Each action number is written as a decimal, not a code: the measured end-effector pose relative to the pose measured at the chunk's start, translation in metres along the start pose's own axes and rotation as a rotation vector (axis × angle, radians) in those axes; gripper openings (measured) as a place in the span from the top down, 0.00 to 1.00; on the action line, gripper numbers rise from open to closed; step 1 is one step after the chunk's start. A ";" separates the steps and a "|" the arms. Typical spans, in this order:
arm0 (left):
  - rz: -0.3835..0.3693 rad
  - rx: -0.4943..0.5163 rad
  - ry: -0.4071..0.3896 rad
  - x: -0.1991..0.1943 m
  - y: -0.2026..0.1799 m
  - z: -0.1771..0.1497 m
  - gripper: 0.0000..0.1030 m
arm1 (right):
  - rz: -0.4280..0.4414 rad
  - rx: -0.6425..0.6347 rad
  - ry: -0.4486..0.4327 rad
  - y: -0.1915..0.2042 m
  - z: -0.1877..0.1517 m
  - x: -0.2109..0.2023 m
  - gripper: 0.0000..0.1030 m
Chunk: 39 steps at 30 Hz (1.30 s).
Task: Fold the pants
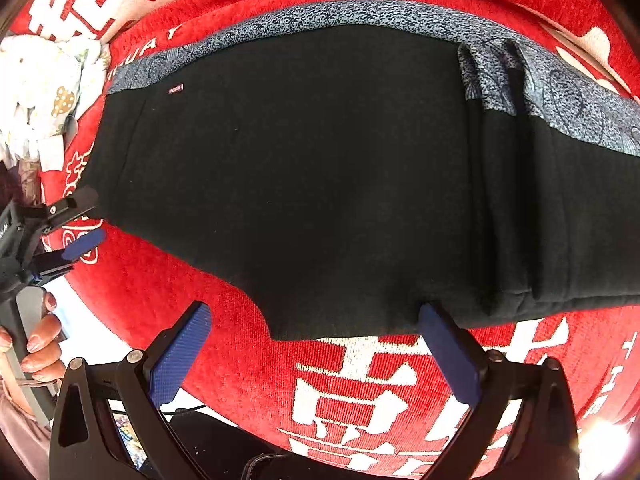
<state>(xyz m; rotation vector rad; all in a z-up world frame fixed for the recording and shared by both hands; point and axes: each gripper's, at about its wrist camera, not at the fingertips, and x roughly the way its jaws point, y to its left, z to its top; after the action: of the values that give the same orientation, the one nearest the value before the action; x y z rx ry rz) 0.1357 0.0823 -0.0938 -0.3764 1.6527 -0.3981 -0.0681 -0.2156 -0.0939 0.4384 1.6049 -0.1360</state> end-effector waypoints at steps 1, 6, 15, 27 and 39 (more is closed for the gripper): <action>-0.015 -0.006 0.003 0.006 0.002 0.001 0.02 | -0.003 -0.005 0.001 0.000 0.000 0.000 0.00; -0.078 -0.053 -0.038 0.026 -0.020 -0.005 0.02 | 0.004 -0.010 -0.001 0.001 -0.001 0.002 0.00; -0.105 -0.076 -0.086 0.031 -0.016 -0.001 0.02 | 0.001 -0.003 -0.009 -0.002 -0.002 0.002 0.00; 0.233 0.142 -0.224 0.018 -0.074 -0.001 0.36 | 0.003 -0.026 -0.098 0.002 0.010 -0.027 0.00; 0.737 0.680 -0.378 0.048 -0.123 -0.047 0.62 | 0.141 -0.227 -0.219 0.060 0.117 -0.099 0.00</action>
<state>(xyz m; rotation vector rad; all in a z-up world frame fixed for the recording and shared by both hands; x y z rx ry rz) 0.0854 -0.0470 -0.0733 0.6220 1.0929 -0.2780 0.0645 -0.2204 0.0035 0.3465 1.3515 0.1015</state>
